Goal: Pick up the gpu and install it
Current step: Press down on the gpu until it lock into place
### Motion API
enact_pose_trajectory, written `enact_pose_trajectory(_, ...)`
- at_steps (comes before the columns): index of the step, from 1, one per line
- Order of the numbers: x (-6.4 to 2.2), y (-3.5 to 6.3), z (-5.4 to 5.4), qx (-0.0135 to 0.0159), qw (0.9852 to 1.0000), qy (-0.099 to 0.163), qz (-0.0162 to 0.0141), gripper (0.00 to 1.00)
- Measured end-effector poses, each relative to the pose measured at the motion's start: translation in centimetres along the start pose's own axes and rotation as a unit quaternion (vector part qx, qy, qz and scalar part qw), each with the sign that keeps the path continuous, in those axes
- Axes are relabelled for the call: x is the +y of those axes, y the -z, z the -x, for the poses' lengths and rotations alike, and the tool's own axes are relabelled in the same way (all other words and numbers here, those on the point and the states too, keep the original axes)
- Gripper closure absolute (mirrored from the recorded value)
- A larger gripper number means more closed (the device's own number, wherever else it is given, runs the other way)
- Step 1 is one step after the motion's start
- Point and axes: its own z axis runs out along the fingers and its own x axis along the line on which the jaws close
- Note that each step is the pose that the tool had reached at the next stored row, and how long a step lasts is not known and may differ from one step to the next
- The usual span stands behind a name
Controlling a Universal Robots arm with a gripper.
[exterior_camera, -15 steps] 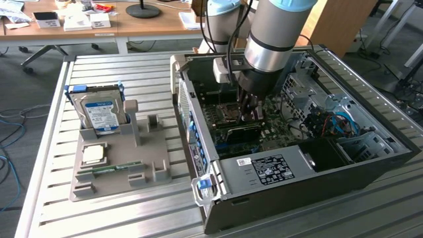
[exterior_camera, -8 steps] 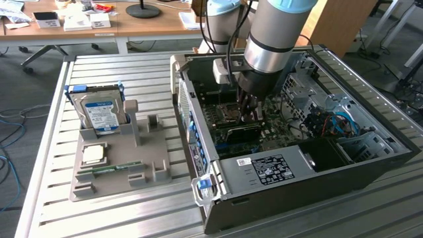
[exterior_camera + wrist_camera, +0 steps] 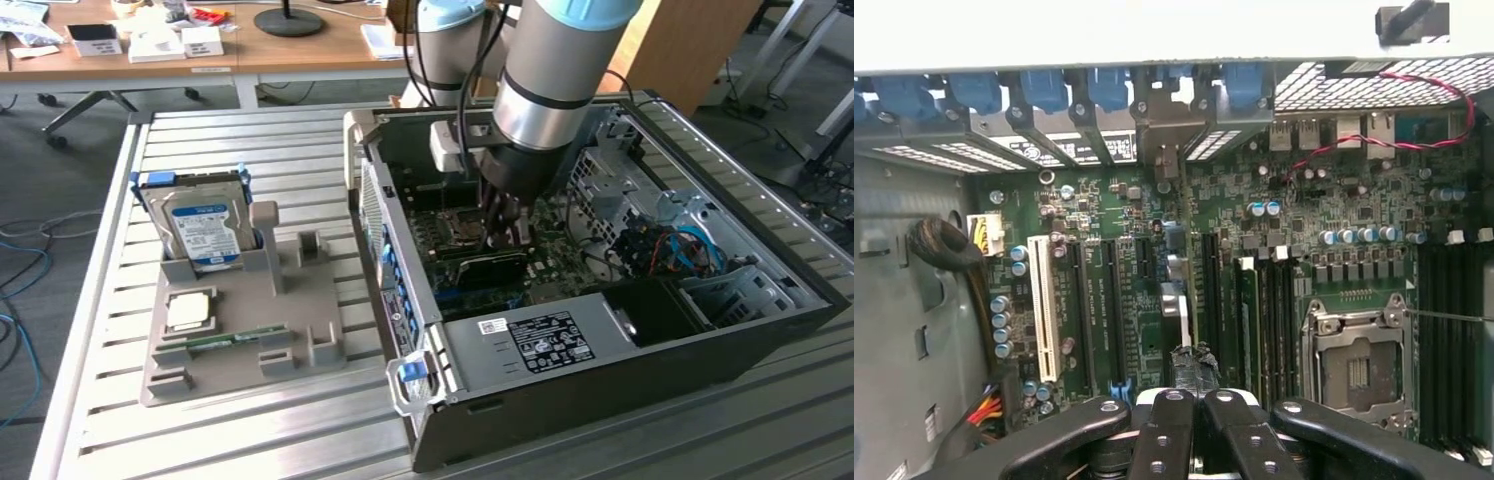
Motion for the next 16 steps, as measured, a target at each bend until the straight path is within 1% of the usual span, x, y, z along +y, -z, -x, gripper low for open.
enact_pose_trajectory(7, 0.03, -0.21, 0.38, 0.0000, 1.0000, 0.004, 0.0003, 0.89)
enact_pose_trajectory(10, 0.04, -0.27, 0.41, 0.0000, 0.9999, 0.011, 0.0009, 0.89)
enact_pose_trajectory(13, 0.04, -0.28, 0.42, 0.0000, 0.9999, 0.013, 0.0011, 0.89)
enact_pose_trajectory(16, 0.04, -0.62, 0.39, -0.0001, 0.9999, 0.013, 0.0010, 0.89)
